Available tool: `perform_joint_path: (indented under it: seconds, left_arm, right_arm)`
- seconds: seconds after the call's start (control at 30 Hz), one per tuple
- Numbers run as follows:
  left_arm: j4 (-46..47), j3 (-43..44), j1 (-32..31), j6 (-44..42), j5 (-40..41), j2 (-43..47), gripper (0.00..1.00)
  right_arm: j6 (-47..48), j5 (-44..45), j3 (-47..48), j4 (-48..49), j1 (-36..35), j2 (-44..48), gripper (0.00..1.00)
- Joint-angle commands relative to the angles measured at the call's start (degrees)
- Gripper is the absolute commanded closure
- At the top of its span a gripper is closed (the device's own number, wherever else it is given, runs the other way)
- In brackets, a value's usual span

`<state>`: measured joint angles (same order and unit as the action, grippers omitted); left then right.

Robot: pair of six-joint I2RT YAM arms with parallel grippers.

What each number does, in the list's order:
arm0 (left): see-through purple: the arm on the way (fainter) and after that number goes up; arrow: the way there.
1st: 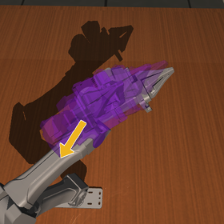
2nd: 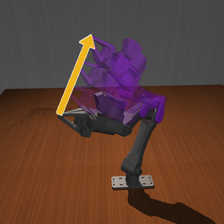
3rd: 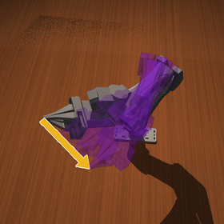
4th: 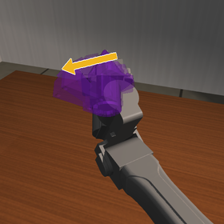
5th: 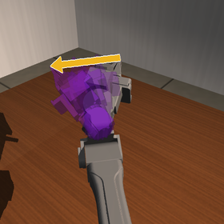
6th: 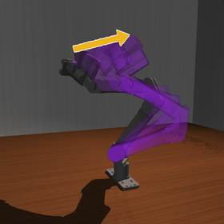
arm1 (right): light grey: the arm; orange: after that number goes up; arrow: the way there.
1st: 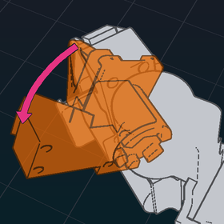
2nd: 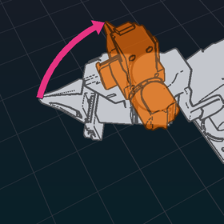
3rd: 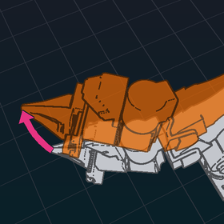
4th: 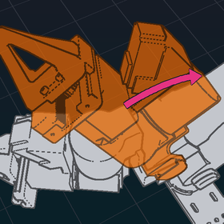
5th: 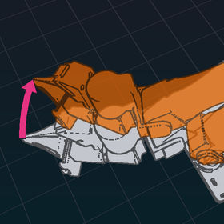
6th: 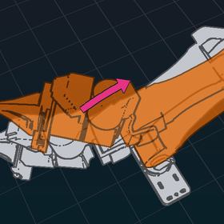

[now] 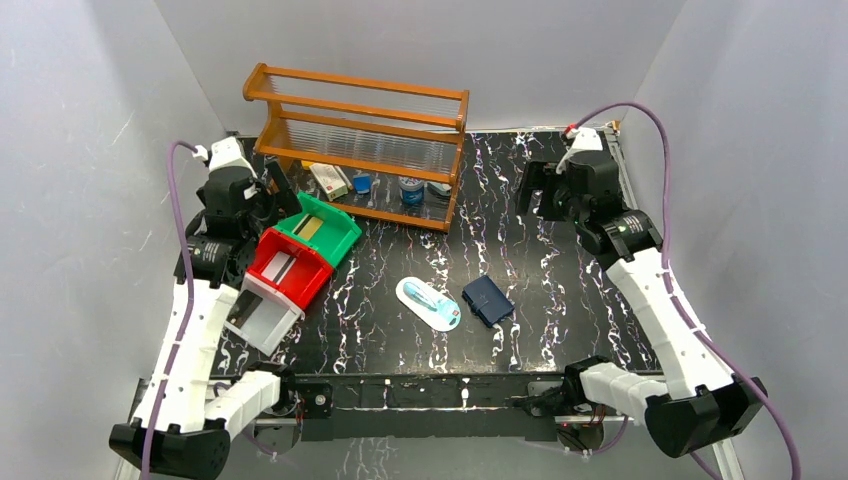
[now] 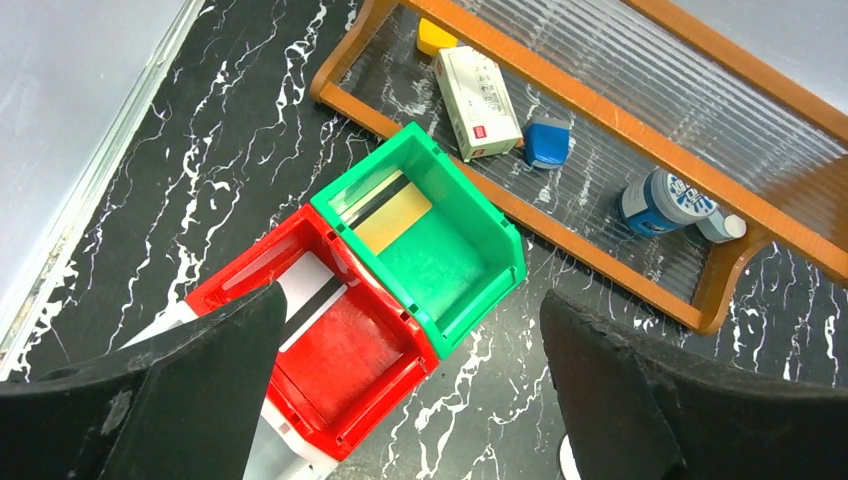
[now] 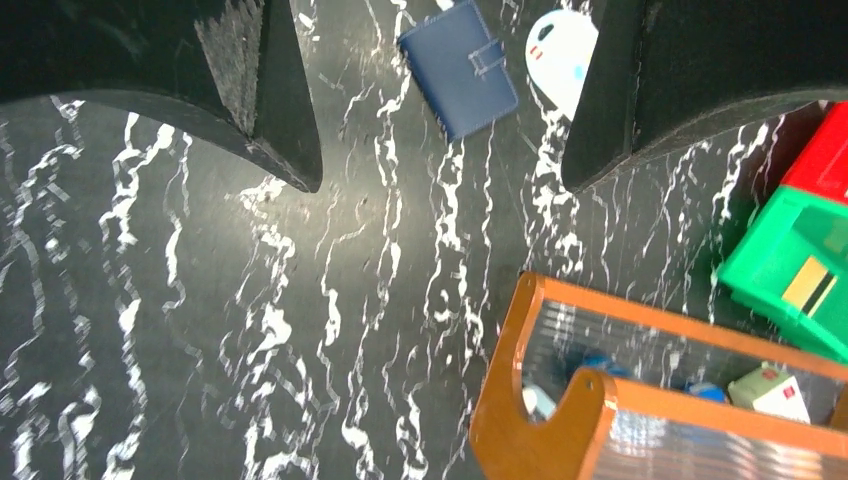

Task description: Take the credit cards out of the card holder

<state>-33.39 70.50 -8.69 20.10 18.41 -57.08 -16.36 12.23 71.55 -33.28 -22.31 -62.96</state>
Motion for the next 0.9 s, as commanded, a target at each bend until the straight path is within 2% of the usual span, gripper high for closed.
perform_joint_path:
  seconds: [0.0, 0.13, 0.23, 0.43, 0.57, 0.87]
  left_arm:
    - [3.68, -4.19, 0.57, 0.59, 0.24, 3.39, 0.02]
    - [4.97, -8.06, 0.76, 2.08, -3.48, 5.01, 0.02]
    - [5.08, -10.33, 0.95, 5.05, -7.28, 6.16, 0.02]
    - [9.90, -15.93, 1.24, 7.52, -15.07, 9.53, 0.02]
    - [9.74, -16.30, 1.29, 8.56, -17.42, 9.33, 0.02]
    - [9.88, -17.09, 1.47, 10.02, -20.09, 7.95, 0.02]
  right_arm:
    - [-3.24, -15.42, -4.22, 1.48, 4.90, 1.94, 0.02]
    - [-5.82, -23.36, -7.97, 2.95, 7.94, 1.28, 0.02]
    - [-7.75, -25.34, -10.20, 3.86, 7.47, -0.03, 0.02]
    - [-14.38, -16.32, -11.66, 5.88, -1.76, -5.31, 0.03]
    - [-19.26, -9.83, -12.61, 8.46, -7.35, -8.10, 0.04]
    - [-22.90, -2.24, -11.72, 15.04, -14.07, -16.25, 0.03]
